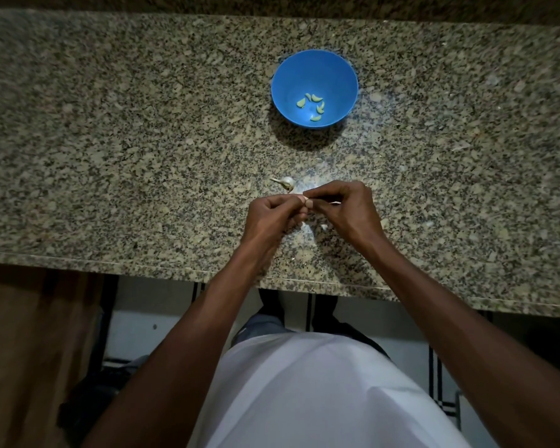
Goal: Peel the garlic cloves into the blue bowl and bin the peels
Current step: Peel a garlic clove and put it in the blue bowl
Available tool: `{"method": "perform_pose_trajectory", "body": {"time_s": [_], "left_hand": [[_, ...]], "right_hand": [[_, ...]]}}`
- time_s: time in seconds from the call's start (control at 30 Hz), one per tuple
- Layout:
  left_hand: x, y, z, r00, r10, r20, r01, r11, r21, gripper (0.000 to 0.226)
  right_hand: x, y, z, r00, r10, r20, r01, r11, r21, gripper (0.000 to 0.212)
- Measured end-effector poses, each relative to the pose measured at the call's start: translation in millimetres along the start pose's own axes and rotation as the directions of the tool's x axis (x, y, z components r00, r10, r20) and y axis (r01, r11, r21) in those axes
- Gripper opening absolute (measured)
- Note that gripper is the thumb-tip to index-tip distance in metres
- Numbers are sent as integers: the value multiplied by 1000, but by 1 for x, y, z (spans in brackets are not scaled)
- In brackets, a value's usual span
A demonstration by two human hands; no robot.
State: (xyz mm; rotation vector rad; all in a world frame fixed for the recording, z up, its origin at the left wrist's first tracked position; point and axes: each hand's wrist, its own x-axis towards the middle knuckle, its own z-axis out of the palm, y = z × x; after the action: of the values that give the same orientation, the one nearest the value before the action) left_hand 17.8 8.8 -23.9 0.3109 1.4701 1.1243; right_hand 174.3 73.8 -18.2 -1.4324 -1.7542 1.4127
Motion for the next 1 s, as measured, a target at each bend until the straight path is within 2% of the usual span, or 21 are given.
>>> {"method": "perform_pose_trajectory", "body": {"time_s": [0.2,0.37,0.5,0.77,1.0], "left_hand": [[-3,2,0,996,87,1,-87,987,139,16],[-5,5,0,980,195,38,-198,943,267,6],[-4,5,2,963,268,-6,-244,889,388,15],[-4,8,4,969,236,-73,-182,880,439,15],[-4,8,4,972,221,-77,-166,883,438,14]], "right_hand": [[4,5,-4,997,63,48,-68,991,115,18],[3,9,-1,992,105,76,-121,959,258,19],[1,8,2,990,105,97,-134,923,361,18],[2,6,5,986,122,109,-154,920,360,24],[-6,8,12,968,192,163,-250,821,513,22]]}}
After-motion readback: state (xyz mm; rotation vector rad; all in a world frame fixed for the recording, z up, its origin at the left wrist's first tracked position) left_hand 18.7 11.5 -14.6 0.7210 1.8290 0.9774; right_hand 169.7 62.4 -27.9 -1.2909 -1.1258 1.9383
